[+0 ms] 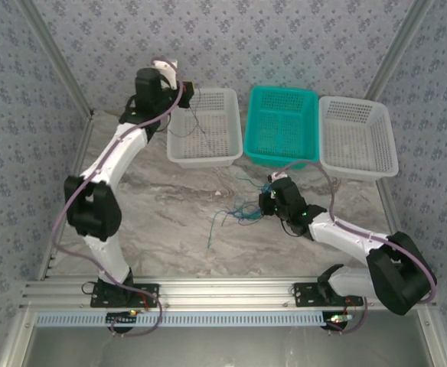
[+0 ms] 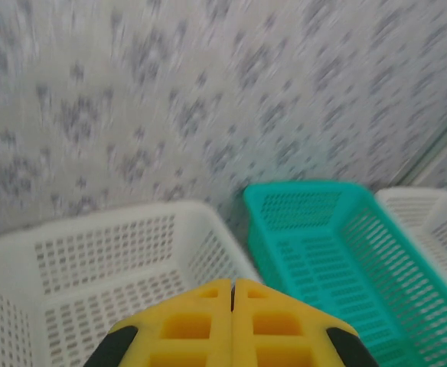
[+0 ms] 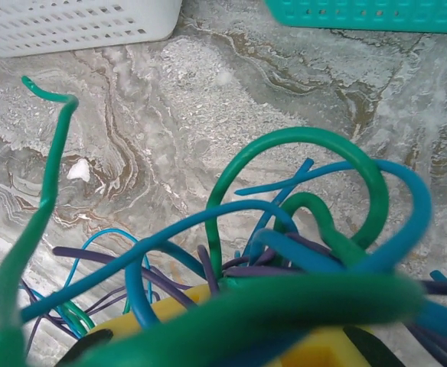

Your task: Untangle the cables

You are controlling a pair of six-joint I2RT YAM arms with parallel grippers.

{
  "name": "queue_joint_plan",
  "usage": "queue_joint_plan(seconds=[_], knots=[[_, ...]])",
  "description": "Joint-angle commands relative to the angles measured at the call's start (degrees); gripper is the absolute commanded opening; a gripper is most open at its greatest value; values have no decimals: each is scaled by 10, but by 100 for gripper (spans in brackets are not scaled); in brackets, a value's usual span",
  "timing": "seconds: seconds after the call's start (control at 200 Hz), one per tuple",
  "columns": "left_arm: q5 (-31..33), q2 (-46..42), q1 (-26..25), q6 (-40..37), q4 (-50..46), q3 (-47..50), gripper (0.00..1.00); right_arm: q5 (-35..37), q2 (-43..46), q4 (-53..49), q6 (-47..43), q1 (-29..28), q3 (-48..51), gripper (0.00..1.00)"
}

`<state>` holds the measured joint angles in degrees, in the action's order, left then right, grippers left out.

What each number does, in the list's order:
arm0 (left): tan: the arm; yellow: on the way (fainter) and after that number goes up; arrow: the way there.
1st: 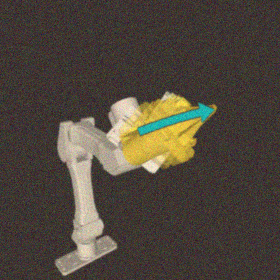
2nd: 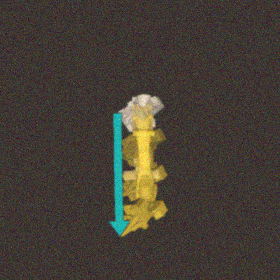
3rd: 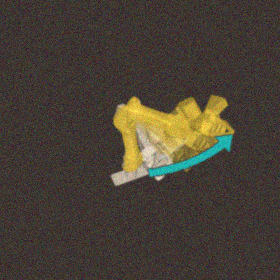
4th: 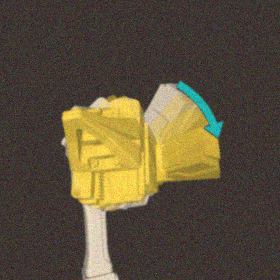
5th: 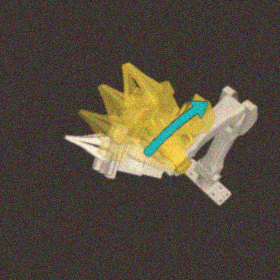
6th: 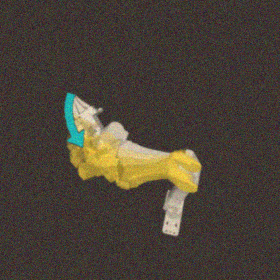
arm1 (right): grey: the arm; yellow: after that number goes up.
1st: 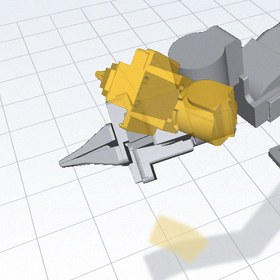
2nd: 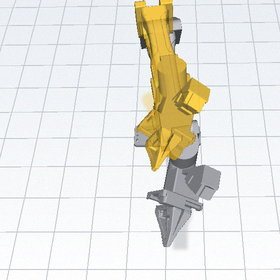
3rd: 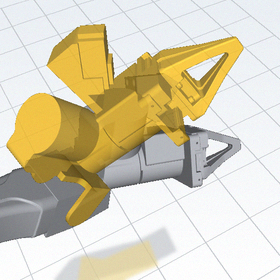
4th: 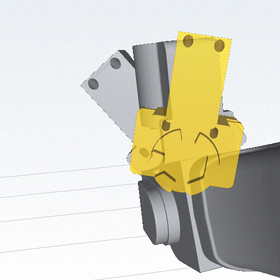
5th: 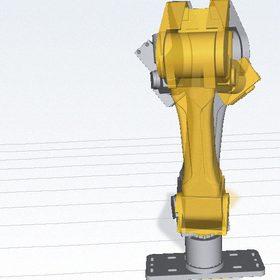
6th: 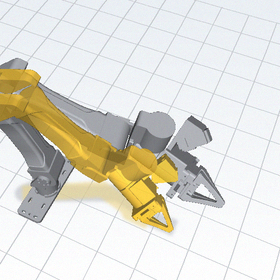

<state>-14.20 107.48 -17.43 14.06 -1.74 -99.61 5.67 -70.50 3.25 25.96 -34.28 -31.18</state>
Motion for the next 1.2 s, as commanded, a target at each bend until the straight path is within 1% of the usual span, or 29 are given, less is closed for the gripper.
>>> queue_joint_plan(seconds=[0.0,0.045,0.085,0.125,0.17,0.27,0.37,0.45,0.52,0.58,0.65,0.765,0.854,0.999,1.069,1.174,1.194], knots=[[49,19,-8,-22,-20,-23,21,21,22,-29,-2,-4,8,16],[70,14,-13,-28,-21,-10,49,22,29,-32,-2,-5,9,17],[83,1,-16,-31,-16,6,66,22,34,-35,-2,-5,10,17],[98,-16,-20,-31,-10,24,78,19,38,-37,-3,-5,10,17],[112,-42,-24,-33,-10,41,84,15,40,-39,-5,-5,7,17],[126,-109,-33,-36,-19,77,86,-3,40,-47,-16,-5,-7,17],[114,-199,-49,-38,-4,140,86,-38,41,-52,-39,-5,-24,17],[73,-274,-70,-51,8,196,86,-96,46,-41,-75,-5,-36,16],[26,-333,-97,-67,20,256,86,-155,48,-27,-108,-5,-50,16],[-3,-377,-126,-79,24,305,85,-188,45,-25,-128,-6,-66,15],[-19,-425,-158,-88,32,370,84,-206,37,-26,-140,-6,-90,15],[-16,-489,-197,-89,51,471,82,-224,25,-25,-147,-7,-119,13],[-14,-520,-208,-82,65,534,81,-253,19,-11,-152,-8,-133,13],[-31,-535,-216,-78,92,596,81,-287,11,-9,-148,-10,-158,12],[-16,-530,-216,-73,100,612,81,-292,10,-10,-141,-12,-168,12],[10,-511,-216,-76,93,616,81,-317,12,-4,-142,-14,-173,12],[14,-506,-215,-75,94,615,79,-326,12,-2,-143,-16,-173,12]])
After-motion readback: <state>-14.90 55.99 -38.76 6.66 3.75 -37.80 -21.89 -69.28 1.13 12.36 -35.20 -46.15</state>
